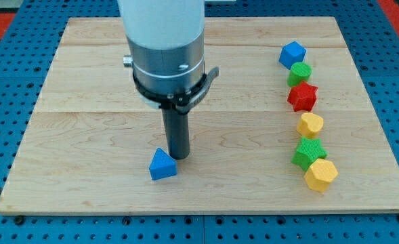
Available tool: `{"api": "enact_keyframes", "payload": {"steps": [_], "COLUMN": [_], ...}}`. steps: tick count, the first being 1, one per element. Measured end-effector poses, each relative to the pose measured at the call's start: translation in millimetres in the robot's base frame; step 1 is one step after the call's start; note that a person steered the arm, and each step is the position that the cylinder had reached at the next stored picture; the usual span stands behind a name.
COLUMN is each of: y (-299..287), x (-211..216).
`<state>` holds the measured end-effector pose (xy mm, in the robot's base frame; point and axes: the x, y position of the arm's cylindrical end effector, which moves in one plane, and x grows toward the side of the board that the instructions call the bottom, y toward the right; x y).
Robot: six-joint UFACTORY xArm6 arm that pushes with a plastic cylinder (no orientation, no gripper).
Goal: Drag the triangle slightly to the bottom center of the board
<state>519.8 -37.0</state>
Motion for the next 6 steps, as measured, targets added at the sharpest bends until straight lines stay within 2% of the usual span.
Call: {"api": "enact_keyframes", "payload": {"steps": [1,2,5,6], "y": [-72.0,-65.6,-15.5,-52.0], "x": [2.1,26.1,50.2,40.9]}}
